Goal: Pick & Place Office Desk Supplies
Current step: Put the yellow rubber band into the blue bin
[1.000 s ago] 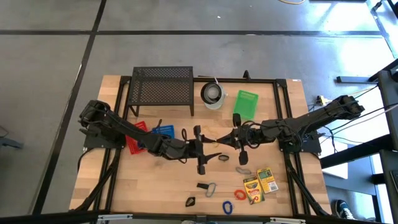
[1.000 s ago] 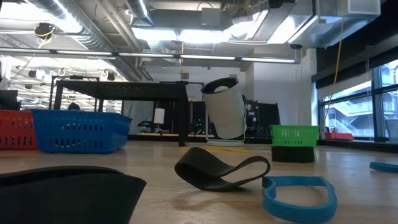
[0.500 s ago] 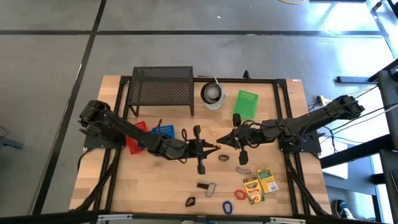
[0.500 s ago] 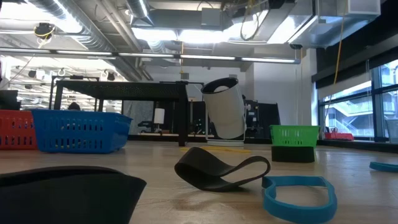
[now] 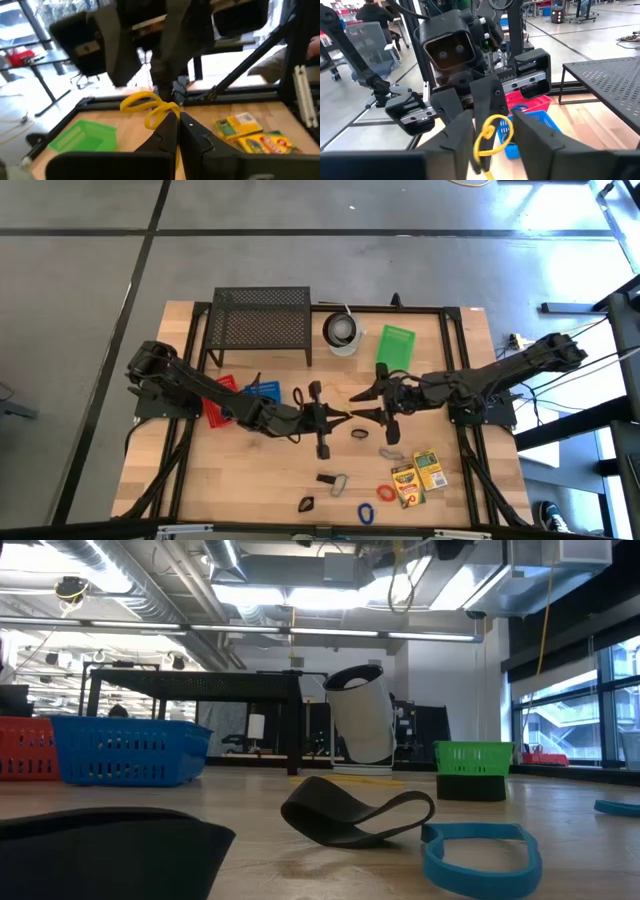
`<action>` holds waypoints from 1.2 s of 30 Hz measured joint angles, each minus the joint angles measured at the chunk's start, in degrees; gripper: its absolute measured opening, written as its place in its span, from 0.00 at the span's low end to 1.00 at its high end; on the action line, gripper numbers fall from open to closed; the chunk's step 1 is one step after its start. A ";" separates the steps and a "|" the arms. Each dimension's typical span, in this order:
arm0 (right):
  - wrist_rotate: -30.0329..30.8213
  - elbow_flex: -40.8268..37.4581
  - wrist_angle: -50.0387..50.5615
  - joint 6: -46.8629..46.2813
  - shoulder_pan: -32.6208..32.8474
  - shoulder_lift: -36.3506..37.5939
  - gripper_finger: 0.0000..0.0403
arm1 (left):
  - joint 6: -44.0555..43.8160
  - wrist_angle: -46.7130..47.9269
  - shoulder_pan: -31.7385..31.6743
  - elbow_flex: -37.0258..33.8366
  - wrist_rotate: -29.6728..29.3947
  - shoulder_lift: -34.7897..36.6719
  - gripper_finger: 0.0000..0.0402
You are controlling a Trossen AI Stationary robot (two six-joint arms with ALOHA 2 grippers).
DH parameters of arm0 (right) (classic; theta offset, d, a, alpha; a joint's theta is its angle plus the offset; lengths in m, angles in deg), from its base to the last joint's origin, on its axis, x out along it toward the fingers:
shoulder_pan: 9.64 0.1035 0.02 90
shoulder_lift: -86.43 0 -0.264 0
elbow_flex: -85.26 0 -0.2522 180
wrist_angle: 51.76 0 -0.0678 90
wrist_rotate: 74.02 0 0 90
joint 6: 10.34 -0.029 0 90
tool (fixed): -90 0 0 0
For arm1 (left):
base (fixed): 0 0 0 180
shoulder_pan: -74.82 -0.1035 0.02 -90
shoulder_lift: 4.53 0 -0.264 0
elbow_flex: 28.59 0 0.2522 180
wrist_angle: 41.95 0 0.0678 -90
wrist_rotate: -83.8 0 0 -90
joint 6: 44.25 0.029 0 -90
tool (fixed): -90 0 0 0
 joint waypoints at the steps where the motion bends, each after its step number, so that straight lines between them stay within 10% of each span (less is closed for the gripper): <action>1: 0.00 0.02 0.57 0.02 0.00 0.32 0.40 | -1.08 0.66 0.00 0.02 -0.59 0.09 0.01; 27: 1.96 0.02 13.65 -1.53 0.00 2.32 0.49 | -44.77 70.27 0.00 0.04 -2.74 12.57 0.01; 36: 1.96 0.02 14.61 -1.53 0.00 1.94 0.49 | -52.01 77.30 0.00 -1.51 1.91 12.54 0.01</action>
